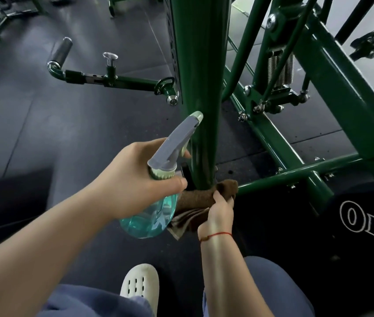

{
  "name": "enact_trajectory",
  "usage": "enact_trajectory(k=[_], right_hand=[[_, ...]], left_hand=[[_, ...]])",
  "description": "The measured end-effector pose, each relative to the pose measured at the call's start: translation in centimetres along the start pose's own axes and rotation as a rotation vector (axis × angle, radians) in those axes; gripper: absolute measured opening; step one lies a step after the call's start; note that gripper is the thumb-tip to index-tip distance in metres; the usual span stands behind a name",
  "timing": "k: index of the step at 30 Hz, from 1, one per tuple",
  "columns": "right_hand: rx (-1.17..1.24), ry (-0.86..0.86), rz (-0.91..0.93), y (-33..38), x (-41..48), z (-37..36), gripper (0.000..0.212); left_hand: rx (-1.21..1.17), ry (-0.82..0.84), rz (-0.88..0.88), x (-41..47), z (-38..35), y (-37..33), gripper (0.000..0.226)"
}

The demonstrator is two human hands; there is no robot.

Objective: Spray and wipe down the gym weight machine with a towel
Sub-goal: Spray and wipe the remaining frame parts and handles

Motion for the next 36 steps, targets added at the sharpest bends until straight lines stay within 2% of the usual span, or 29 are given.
enact_trajectory(k=[3,8,12,15,18,20,23,27,31,33,36], right_hand=[[0.094,0.065,0.092,1.2,-1.3,-0.4,0.051],[0.105,0.063,0.146,0.9,-0.7,-0.1,0.045],[-0.007,0.020,0.015,-2.4,2.1,1.2,0.048],[-0.086,-0.007,-0.111,-5.3,3.3,2.1,0.058],[-0.035,-0.029,-0.183,-6.1,3.0,1.9,0.064],[0.080,-0.015,-0.144,-4.9,1.6,1.0,0.059],[0.140,0.067,0.016,-1.4,0.0,0.3,0.048],[-0.036,0.123,0.083,0.5,1.8,-0.1,0.039],[-0.214,0.144,0.000,-0.5,5.0,0.1,0.032],[-0.310,0.189,-0.037,-1.5,7.0,0.0,0.030],[-0.463,0.296,-0.060,-3.1,10.0,-0.6,0.036]], left_hand=[[0.057,0.003,0.028,0.2,-0.5,1.3,0.026],[0.145,0.035,0.048,0.1,-2.8,2.3,0.029],[0.163,0.050,0.084,0.4,-3.8,2.6,0.042],[0.136,0.040,0.114,0.7,-3.9,2.4,0.052],[0.100,0.038,0.103,0.9,-3.8,2.0,0.053],[0.116,0.058,0.074,0.9,-4.0,1.8,0.047],[0.111,0.096,0.051,0.8,-4.4,2.0,0.035],[0.154,0.081,0.027,0.7,-4.3,2.5,0.040],[0.117,0.124,0.056,0.5,-4.6,3.1,0.035],[0.059,0.131,0.096,0.4,-4.7,3.4,0.039],[0.020,0.105,0.136,0.8,-4.6,4.0,0.028]])
Point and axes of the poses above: each hand's wrist, its own x-axis towards the middle knuckle, its own z-axis out of the back of the hand, y = z × x, the point moved 10 cm from there along x, towards the middle knuckle, and after that the axes turned 15 degrees about z, right-handed, at the moved point
